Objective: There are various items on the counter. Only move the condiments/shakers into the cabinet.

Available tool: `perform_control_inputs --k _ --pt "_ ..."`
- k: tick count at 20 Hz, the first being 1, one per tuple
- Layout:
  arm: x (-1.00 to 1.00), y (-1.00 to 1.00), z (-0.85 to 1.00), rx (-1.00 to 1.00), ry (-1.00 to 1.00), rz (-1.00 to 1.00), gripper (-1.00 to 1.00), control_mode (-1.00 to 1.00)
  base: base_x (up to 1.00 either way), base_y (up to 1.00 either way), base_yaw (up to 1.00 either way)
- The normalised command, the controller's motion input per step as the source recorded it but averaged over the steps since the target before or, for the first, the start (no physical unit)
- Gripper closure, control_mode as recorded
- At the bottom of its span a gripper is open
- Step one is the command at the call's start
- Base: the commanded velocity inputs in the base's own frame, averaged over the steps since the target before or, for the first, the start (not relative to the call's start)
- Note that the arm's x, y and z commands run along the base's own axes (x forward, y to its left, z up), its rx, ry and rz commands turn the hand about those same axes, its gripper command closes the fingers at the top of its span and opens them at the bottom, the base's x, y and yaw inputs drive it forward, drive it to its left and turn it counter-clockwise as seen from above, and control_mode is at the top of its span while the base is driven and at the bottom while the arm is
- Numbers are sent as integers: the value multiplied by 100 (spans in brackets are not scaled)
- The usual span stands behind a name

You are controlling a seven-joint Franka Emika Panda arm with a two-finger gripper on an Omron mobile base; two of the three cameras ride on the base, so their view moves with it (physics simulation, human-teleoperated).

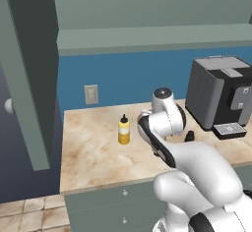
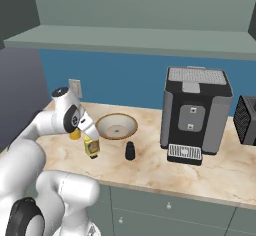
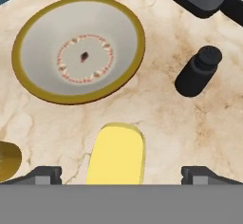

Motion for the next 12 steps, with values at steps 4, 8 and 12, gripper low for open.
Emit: perform_control_inputs --k 4,8,12 --pt "2 0 -22 0 0 0 -100 -100 0 0 0" --pt "-2 0 -22 0 0 0 -100 -100 0 0 0" --pt "0 -1 -15 0 0 0 -100 -100 0 0 0"
